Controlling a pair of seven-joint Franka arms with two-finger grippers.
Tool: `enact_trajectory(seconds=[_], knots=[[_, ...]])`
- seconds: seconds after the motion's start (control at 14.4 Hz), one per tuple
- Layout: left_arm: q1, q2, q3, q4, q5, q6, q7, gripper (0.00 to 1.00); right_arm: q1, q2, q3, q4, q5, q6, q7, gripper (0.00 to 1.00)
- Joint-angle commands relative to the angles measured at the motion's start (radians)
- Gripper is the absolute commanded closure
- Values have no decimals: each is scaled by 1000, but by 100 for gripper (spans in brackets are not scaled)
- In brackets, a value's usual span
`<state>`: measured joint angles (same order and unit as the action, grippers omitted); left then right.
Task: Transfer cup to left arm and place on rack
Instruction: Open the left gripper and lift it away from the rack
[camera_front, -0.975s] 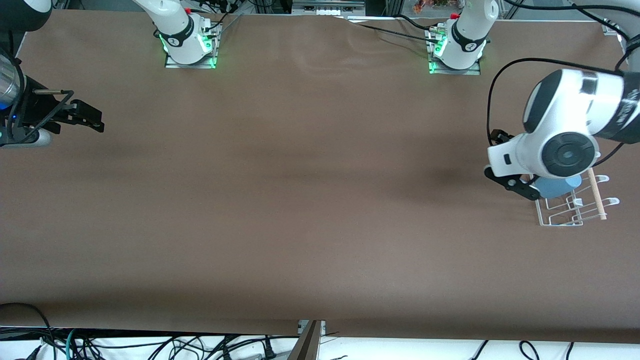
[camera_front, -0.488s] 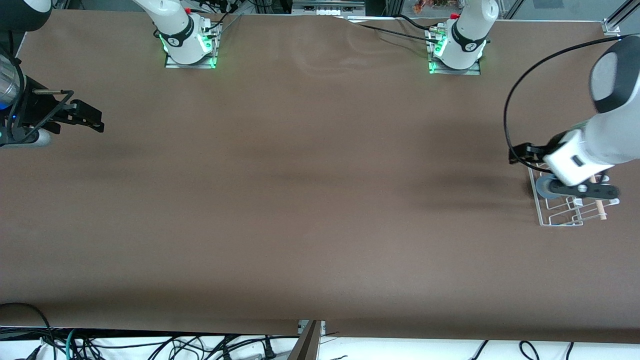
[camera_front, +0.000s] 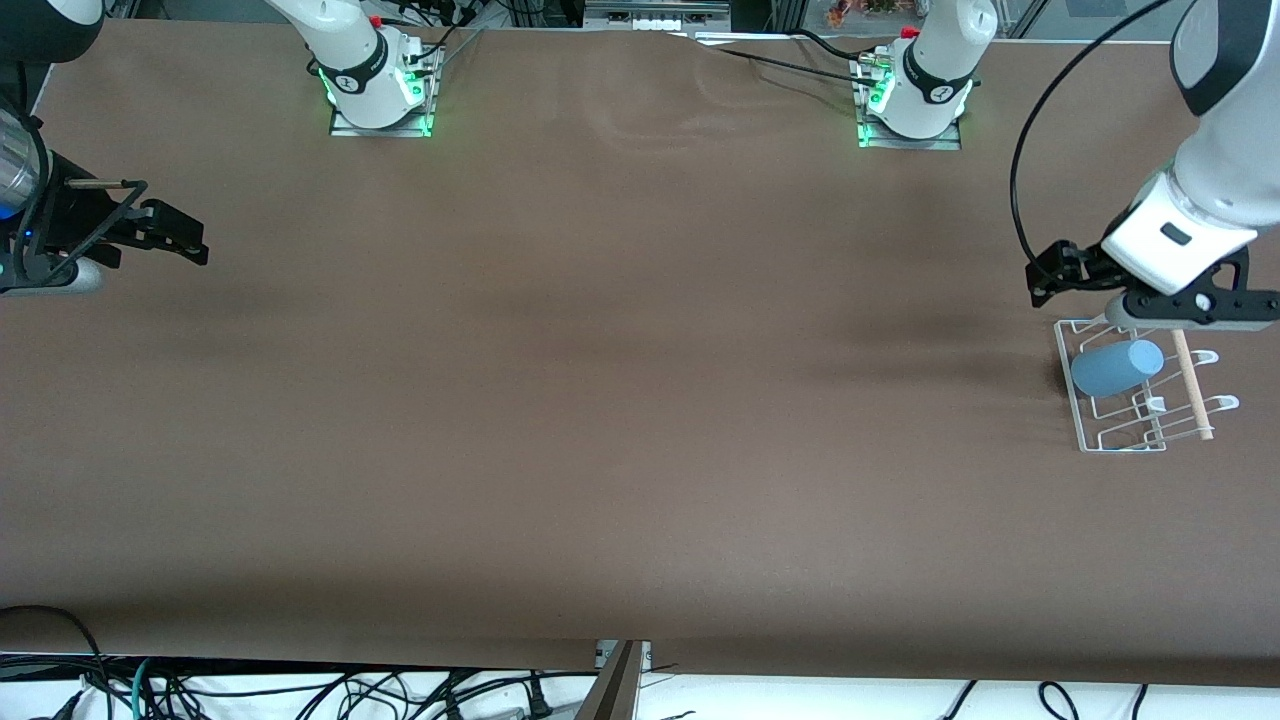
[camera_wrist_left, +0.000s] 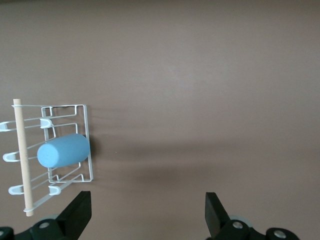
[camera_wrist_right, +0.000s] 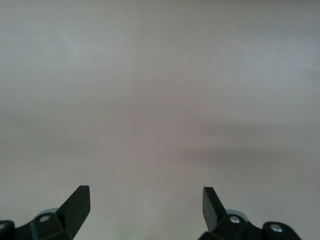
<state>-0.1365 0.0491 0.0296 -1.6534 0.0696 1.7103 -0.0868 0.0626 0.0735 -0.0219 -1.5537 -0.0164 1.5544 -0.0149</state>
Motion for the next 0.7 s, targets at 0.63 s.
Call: enact_trajectory(seconds=[0.63], knots=[[31, -51, 19, -89, -48, 26, -1, 0, -6, 11, 8, 44, 6, -5, -10, 1]])
